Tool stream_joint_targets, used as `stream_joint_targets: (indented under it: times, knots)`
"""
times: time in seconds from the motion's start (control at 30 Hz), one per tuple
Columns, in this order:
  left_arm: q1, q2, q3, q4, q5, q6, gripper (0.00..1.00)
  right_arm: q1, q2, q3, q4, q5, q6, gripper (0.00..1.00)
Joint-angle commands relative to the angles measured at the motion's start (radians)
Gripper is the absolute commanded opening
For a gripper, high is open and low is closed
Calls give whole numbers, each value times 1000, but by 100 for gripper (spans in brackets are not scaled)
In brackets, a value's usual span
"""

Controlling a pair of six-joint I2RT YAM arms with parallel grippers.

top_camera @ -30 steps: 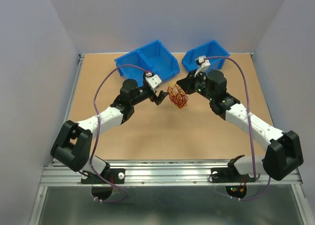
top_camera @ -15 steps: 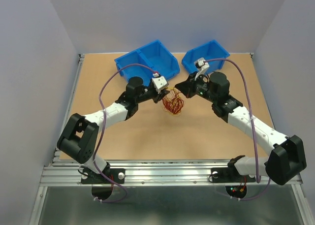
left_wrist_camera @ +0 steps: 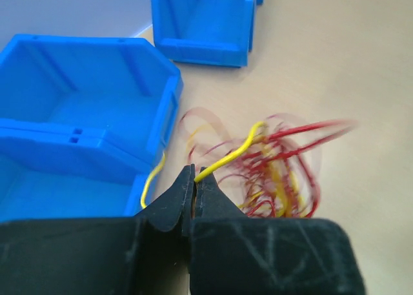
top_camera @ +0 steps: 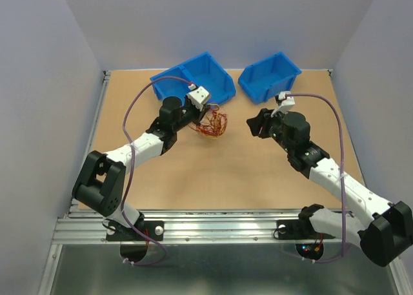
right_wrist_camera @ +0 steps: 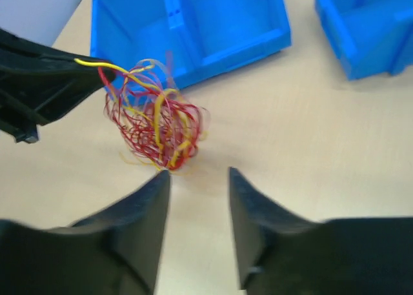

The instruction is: Untangle the cables

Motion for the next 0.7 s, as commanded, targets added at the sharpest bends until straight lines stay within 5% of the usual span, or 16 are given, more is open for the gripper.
stream_joint_targets:
  times: [0.0, 0.17, 0.3, 0.67]
  knots:
    - [8, -100, 8, 43, 49, -40, 0, 3, -32, -44, 8, 55, -7, 59]
    - [8, -125, 26, -2, 69, -61, 0, 3, 32, -65, 77, -14, -47, 81]
    - [8, -165, 25, -28, 126, -75, 0, 3, 130, -116, 288, -184, -116, 91]
    - [8, -223, 46, -91, 210, -101, 0, 5, 403, -117, 775, -543, -86, 100]
